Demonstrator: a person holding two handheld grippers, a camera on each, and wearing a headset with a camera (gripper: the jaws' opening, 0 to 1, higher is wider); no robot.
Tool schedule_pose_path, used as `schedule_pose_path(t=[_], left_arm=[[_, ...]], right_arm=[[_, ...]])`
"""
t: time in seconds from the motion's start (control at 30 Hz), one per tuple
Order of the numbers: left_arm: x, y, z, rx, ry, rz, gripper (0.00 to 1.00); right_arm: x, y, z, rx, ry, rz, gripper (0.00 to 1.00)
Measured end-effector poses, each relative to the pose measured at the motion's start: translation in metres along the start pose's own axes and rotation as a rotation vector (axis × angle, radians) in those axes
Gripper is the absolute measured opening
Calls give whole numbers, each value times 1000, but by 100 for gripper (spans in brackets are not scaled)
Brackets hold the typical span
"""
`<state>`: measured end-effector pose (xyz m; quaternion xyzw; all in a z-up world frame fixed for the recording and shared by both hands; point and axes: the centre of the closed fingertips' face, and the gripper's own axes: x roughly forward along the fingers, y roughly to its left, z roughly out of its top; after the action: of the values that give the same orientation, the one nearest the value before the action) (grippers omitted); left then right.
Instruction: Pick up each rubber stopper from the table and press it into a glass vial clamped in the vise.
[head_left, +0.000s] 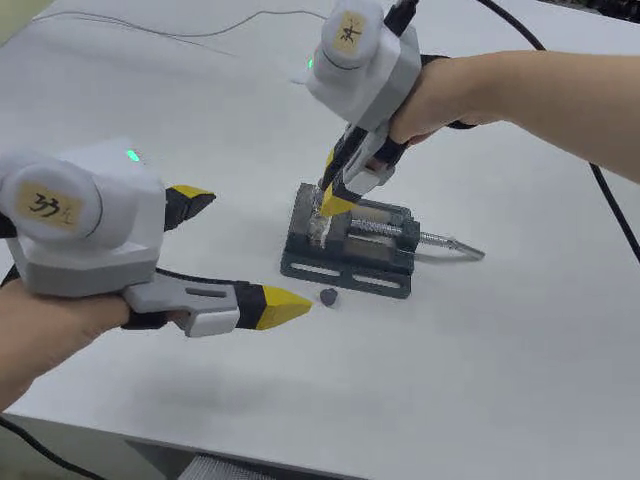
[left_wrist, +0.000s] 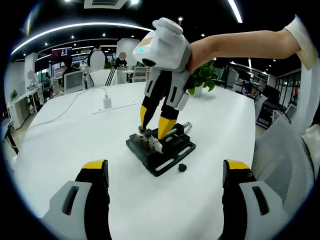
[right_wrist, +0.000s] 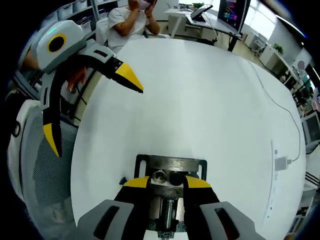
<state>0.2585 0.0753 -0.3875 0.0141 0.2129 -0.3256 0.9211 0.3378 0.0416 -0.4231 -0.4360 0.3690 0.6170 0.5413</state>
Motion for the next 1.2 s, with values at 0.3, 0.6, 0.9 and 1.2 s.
schedule_pose_path(t=[0.3,0.6,0.9,1.2], left_arm=[[-3,2,0,0,-4,4,94],[-2,0,-7,-2,11,-1,94],[-1,1,-3,10,-2,1,94],[-7,0,-7,7,1,6,94]], right_arm=[[-5,23,6,-3,-53,-9,35],[-12,44,12,33,-133,-22,30],[-5,74,1,108,-179,0,26],[26,73,-26,231,-178,-36,12]])
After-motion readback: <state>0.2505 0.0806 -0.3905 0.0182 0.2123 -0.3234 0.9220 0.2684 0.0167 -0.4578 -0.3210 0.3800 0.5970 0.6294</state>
